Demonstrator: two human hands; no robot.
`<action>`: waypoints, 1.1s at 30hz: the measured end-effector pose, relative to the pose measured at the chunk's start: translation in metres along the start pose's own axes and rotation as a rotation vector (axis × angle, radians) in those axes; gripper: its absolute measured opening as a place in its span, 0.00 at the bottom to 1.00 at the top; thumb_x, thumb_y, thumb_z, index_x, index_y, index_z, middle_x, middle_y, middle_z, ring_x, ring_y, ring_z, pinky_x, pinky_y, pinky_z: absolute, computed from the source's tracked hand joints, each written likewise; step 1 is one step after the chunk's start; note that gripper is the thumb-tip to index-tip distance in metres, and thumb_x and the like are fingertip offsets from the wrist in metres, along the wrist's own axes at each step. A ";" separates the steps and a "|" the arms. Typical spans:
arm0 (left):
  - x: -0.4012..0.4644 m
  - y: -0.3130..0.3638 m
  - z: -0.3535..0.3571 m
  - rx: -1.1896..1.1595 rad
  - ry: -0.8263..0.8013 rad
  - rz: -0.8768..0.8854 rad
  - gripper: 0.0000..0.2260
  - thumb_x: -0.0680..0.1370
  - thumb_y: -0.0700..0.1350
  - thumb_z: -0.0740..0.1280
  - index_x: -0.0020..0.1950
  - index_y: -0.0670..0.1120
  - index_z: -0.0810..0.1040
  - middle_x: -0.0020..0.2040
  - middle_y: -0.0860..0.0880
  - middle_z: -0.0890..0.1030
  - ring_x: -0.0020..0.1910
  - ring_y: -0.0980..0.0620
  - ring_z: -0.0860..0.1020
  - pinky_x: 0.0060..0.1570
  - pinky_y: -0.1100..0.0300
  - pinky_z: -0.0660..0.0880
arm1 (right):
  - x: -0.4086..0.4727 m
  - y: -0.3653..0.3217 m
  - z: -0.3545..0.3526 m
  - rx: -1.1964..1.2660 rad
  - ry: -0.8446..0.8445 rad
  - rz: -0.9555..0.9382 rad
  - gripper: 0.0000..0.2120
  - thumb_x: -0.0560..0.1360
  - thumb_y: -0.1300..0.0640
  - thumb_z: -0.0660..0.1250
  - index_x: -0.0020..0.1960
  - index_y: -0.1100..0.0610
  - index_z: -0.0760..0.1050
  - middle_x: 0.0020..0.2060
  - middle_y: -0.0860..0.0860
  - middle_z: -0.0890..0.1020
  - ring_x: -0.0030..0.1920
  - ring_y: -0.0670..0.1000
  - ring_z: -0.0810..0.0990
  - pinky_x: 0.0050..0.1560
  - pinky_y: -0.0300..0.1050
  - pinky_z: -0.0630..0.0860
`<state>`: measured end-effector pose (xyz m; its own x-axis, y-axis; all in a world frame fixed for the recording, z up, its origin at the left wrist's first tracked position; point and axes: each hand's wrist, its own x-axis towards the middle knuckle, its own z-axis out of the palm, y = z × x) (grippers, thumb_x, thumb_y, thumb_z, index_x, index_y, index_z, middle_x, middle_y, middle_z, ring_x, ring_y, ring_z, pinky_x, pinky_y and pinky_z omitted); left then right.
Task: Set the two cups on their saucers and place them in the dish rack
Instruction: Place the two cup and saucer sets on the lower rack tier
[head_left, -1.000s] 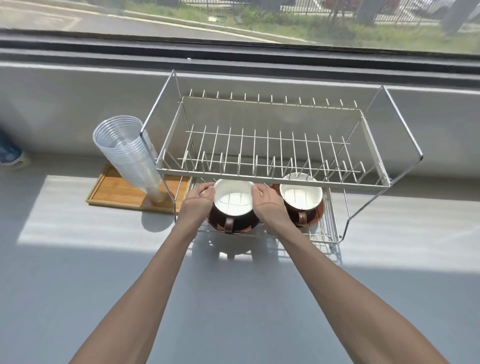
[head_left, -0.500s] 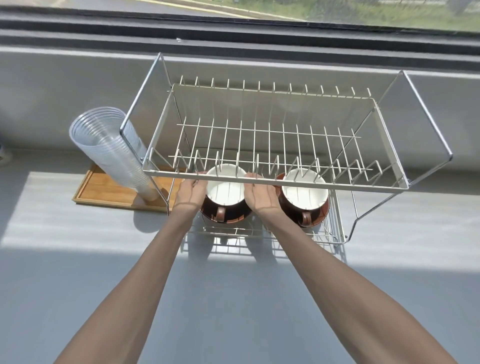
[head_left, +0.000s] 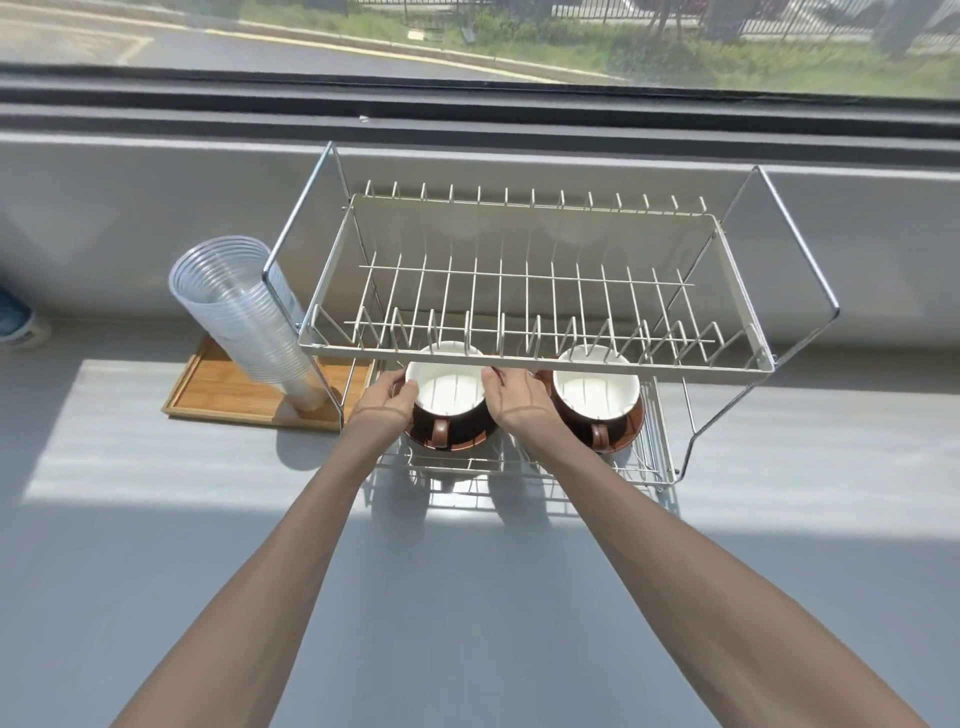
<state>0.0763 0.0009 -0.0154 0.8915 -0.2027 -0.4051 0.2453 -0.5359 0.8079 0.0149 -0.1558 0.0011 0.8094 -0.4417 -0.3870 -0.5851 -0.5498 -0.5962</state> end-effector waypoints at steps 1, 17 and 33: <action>-0.005 0.000 -0.003 0.024 -0.028 0.006 0.19 0.83 0.47 0.60 0.74 0.46 0.70 0.60 0.48 0.76 0.55 0.49 0.73 0.59 0.58 0.69 | -0.003 0.000 -0.003 -0.026 -0.007 -0.001 0.22 0.84 0.49 0.50 0.68 0.62 0.70 0.66 0.60 0.75 0.68 0.60 0.70 0.68 0.51 0.65; -0.092 0.042 0.012 1.155 -0.147 0.409 0.20 0.81 0.56 0.56 0.70 0.51 0.72 0.62 0.44 0.78 0.60 0.42 0.77 0.54 0.51 0.74 | -0.089 0.050 -0.049 -0.551 0.163 -0.273 0.20 0.81 0.47 0.56 0.69 0.53 0.68 0.69 0.59 0.70 0.67 0.62 0.70 0.57 0.56 0.73; -0.077 0.054 0.112 0.448 0.006 0.377 0.24 0.83 0.57 0.55 0.77 0.49 0.65 0.74 0.45 0.72 0.71 0.44 0.71 0.67 0.49 0.68 | -0.049 0.114 -0.072 -0.209 0.344 -0.091 0.27 0.82 0.43 0.51 0.72 0.61 0.62 0.72 0.60 0.65 0.74 0.59 0.60 0.74 0.52 0.59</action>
<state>-0.0221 -0.1047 0.0119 0.8886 -0.4423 -0.1214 -0.2728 -0.7225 0.6352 -0.0953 -0.2477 0.0024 0.8151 -0.5761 -0.0608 -0.5383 -0.7142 -0.4474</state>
